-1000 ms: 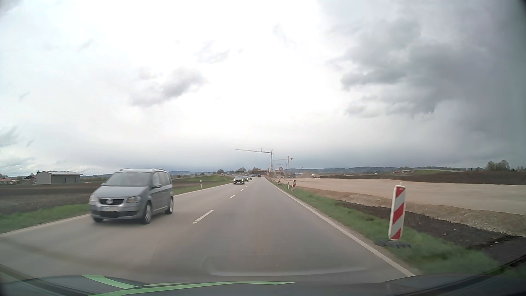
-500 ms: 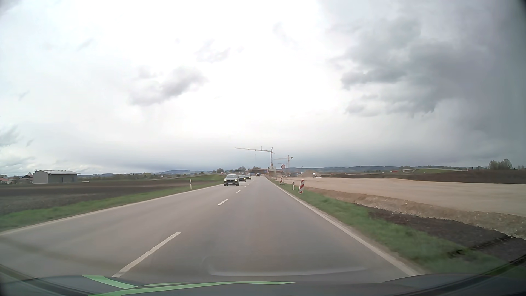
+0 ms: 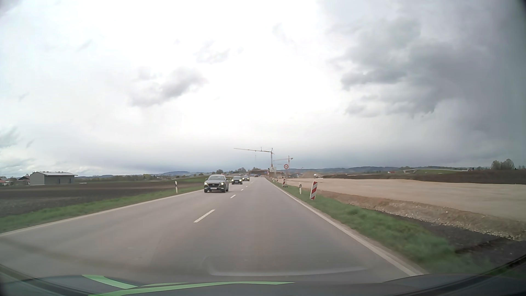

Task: Follow the waypoints while adhering to traffic rules and regulations

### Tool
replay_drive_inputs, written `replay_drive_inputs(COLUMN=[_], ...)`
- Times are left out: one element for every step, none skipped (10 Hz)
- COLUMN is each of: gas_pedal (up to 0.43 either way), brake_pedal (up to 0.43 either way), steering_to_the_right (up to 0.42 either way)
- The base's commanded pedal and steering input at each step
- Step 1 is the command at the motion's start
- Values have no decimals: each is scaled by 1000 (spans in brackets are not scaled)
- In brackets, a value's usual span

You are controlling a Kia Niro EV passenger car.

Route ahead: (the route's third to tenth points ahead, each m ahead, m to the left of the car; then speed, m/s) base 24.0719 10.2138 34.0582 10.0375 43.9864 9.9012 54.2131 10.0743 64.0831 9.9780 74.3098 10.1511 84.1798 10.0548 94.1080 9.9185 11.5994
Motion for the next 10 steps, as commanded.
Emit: replay_drive_inputs(gas_pedal=[87,87,87,87,87,87,87,87,87,87], brake_pedal=[0,0,0,0,0,0,0,0,0,0], steering_to_the_right=[-1,-1,-1,-1,-1,-1,-1,-1,-1,-1])
